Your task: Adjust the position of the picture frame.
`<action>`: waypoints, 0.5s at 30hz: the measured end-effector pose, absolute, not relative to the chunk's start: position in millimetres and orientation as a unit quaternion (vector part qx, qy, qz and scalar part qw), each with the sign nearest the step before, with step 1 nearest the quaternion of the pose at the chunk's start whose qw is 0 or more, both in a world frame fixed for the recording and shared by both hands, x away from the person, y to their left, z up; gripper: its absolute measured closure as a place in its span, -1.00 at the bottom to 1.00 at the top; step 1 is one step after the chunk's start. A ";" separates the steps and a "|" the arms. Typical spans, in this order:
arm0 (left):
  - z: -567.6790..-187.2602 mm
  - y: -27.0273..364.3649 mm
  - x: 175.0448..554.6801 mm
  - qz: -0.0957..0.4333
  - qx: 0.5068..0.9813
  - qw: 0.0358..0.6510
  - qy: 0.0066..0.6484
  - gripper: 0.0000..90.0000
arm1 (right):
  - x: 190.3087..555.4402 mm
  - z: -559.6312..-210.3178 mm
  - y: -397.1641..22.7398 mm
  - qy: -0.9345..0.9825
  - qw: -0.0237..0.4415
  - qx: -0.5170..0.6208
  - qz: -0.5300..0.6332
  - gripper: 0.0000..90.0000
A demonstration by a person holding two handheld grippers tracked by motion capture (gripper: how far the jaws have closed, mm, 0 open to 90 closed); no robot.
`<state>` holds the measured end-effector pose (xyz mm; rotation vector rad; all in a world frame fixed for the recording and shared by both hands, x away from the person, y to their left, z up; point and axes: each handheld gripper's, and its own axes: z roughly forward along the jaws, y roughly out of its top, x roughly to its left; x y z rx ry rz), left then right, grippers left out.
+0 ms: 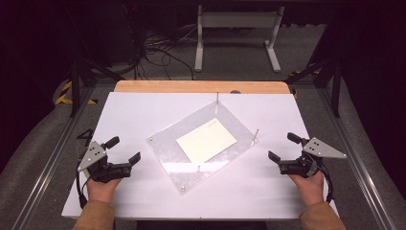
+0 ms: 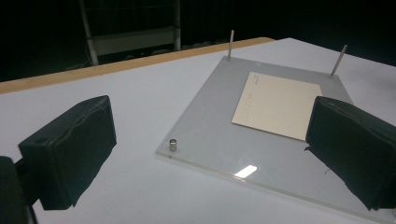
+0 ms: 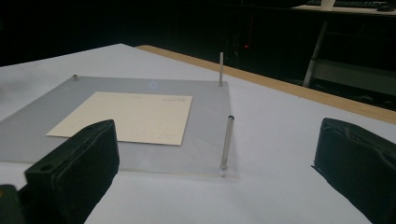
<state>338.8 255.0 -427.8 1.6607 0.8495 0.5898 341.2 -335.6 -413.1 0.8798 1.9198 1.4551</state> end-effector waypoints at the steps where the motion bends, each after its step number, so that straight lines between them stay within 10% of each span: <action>1: -427.1 255.1 339.4 0.251 0.705 0.558 0.359 -0.96 | 340.8 -413.0 -335.6 0.717 0.284 0.329 0.545 -1.00; 15: -410.0 252.9 367.0 0.219 0.718 0.549 0.367 -0.92 | 331.6 -408.5 -339.8 0.708 0.273 0.329 0.562 -1.00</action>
